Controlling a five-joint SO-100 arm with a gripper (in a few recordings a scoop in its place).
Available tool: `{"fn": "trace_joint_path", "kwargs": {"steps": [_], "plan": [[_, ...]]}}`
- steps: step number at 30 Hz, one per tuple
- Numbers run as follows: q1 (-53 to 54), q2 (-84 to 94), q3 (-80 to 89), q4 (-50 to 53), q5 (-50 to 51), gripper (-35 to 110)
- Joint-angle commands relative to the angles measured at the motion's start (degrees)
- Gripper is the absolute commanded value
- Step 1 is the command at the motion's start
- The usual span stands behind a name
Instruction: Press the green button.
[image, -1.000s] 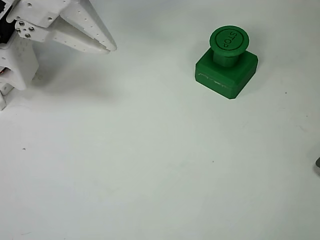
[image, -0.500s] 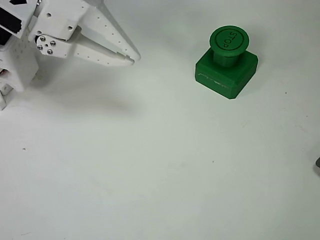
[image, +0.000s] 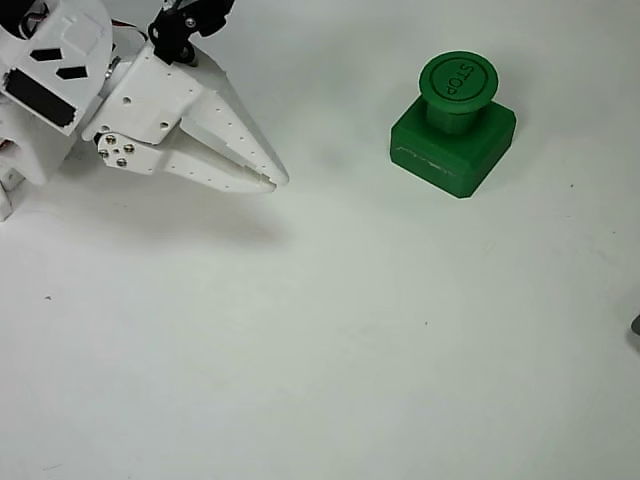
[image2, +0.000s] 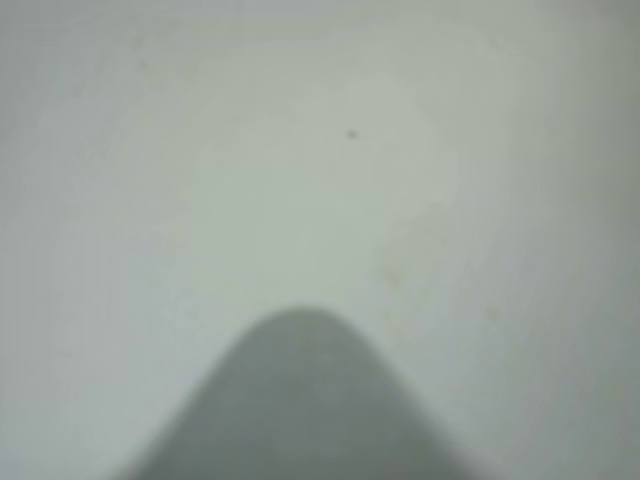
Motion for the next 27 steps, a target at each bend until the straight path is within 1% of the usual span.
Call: {"fn": "trace_joint_path", "kwargs": {"steps": [1, 8, 12, 13, 20, 23, 27], "plan": [[1.05, 1.05, -0.62, 0.09, 2.29, 0], [2.64, 1.05, -0.62, 19.16, 11.95, 0], [2.11, 1.05, -0.62, 30.59, 20.83, 0], [2.11, 1.05, -0.62, 31.9, 22.24, 0], [1.85, 1.05, -0.62, 31.82, 24.35, 0], [2.46, 1.05, -0.62, 31.99, 22.06, 0], [0.35, 1.05, -0.62, 32.34, 20.21, 0]]}}
